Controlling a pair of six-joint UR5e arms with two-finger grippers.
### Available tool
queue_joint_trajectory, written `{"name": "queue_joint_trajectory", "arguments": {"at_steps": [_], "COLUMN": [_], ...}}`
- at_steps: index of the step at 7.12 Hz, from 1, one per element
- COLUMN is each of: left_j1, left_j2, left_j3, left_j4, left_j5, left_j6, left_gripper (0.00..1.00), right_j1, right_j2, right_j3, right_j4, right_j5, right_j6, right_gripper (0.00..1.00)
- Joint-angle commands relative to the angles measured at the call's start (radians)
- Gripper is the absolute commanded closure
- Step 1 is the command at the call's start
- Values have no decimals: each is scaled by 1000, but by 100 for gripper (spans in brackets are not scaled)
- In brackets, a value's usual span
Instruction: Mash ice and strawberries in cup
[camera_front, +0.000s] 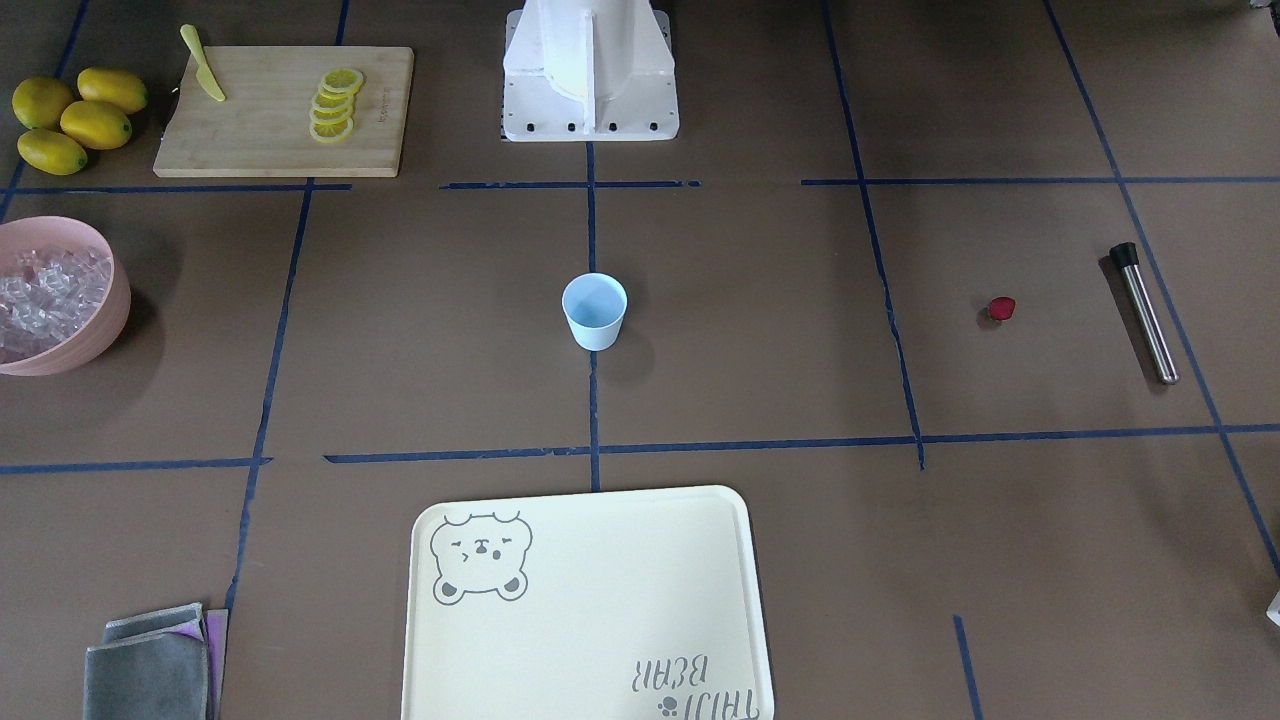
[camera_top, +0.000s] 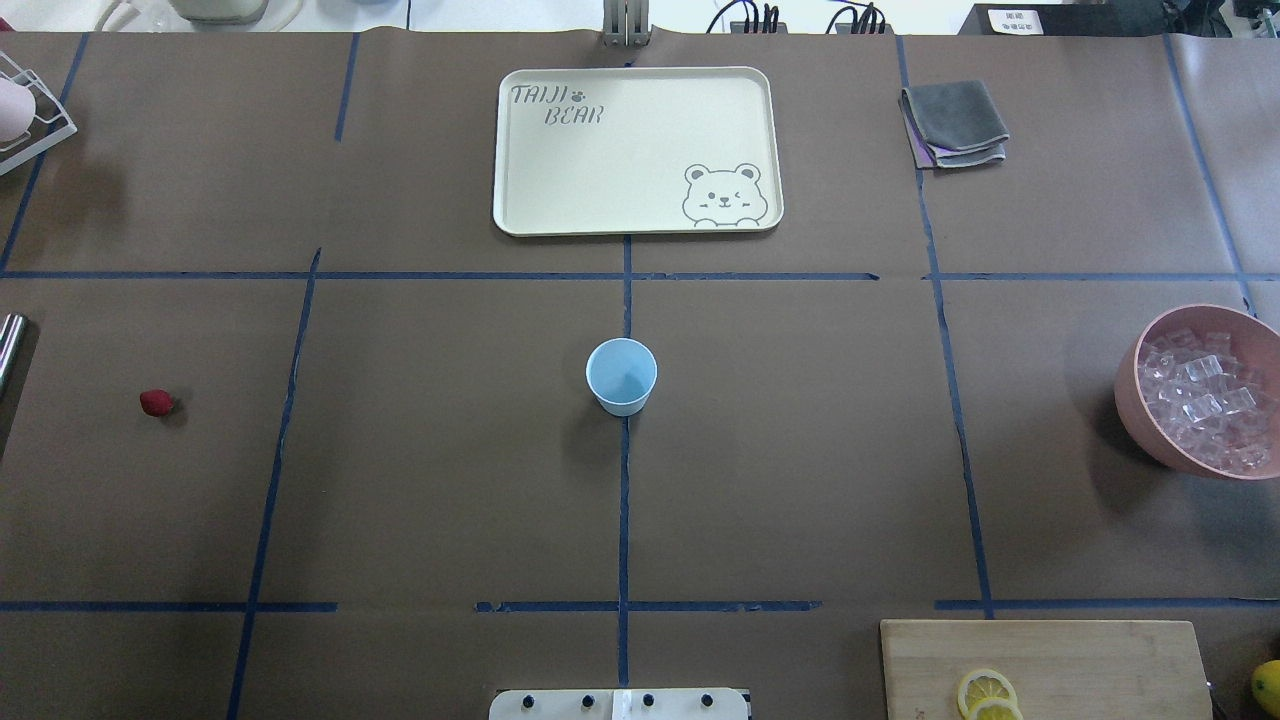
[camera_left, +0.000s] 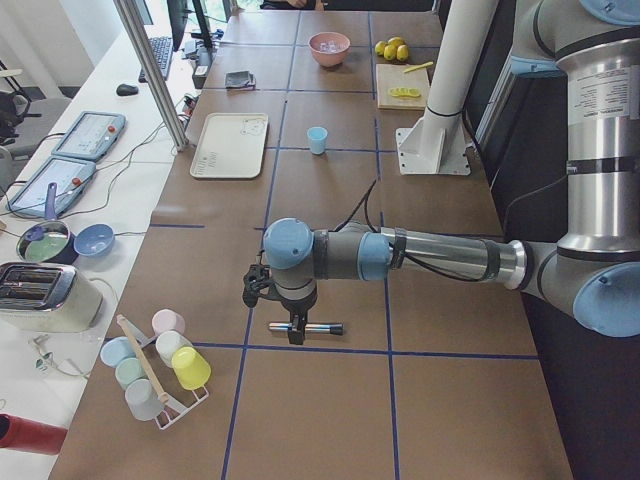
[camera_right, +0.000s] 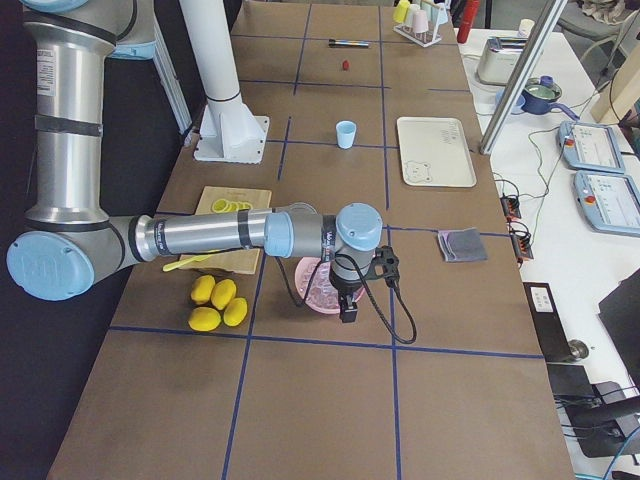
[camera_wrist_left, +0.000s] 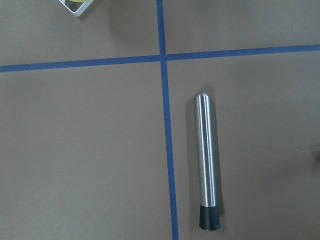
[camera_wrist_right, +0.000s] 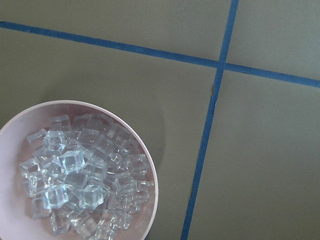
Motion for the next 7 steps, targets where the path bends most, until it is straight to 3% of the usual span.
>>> {"name": "queue_joint_trajectory", "arguments": {"at_steps": [1,7], "left_j1": [3,3], "left_j2": [6,15], "left_j3": [-19,-22], "left_j4": [0,-2], "left_j5": [2,3], "left_j6": [3,2], "left_gripper": [0,0], "right_j1": [0,-2], "right_j2": [1,0], "right_j3": [-5,-17], "right_j4": [4,12], "right_j5": [2,-4], "right_j6": [2,-7], "right_gripper": [0,0]}}
